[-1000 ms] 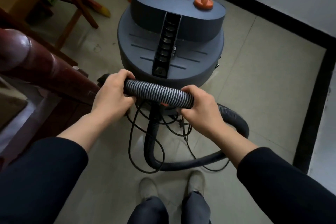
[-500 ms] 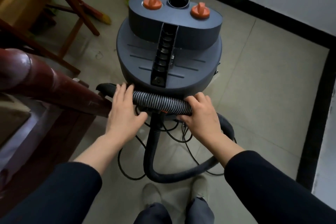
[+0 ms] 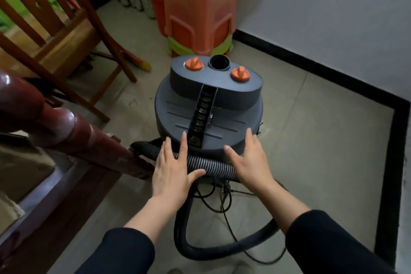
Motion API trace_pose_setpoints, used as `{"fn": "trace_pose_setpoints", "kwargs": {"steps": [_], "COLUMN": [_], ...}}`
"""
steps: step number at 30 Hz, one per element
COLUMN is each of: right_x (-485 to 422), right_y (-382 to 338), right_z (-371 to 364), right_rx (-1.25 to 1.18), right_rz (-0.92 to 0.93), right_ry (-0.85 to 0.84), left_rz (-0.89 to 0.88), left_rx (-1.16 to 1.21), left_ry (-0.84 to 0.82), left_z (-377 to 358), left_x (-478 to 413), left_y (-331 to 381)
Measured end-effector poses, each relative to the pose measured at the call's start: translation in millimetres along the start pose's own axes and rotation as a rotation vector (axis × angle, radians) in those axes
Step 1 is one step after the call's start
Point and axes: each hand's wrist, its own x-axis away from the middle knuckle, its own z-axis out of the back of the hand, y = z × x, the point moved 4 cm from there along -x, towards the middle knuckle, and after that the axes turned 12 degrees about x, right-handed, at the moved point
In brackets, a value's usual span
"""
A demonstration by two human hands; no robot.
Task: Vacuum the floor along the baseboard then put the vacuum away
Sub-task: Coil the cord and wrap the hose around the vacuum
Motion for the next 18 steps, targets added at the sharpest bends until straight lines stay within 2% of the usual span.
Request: {"fn": "trace_pose_setpoints", "kwargs": {"steps": [3, 5, 7, 18], "right_x": [-18.0, -23.2, -27.2, -100.8], "right_y": [-7.2, -8.5, -10.3, -52.9], "right_z": [-3.2, -6.1, -8.4, -6.8], "right_rx": [0.012, 0.026, 0.040, 0.170], "right_rz": [-0.016, -0.016, -0.005, 0.173], "right_ry": [-0.051, -0.040, -0.029, -0.021], "left_rz": [-0.104, -0.132, -0.131, -0.091], "left_rx": [-0.100, -0.120, -0.115, -0.157], "left_ry": [0.040, 0.008, -0.025, 0.058], "left_z": [2.7, -1.7, -4.3, 25.3], "left_x": [-9.1, -15.5, -19.5, -78.6], "left_y": [-4.0, -10.3, -13.5, -23.8]}}
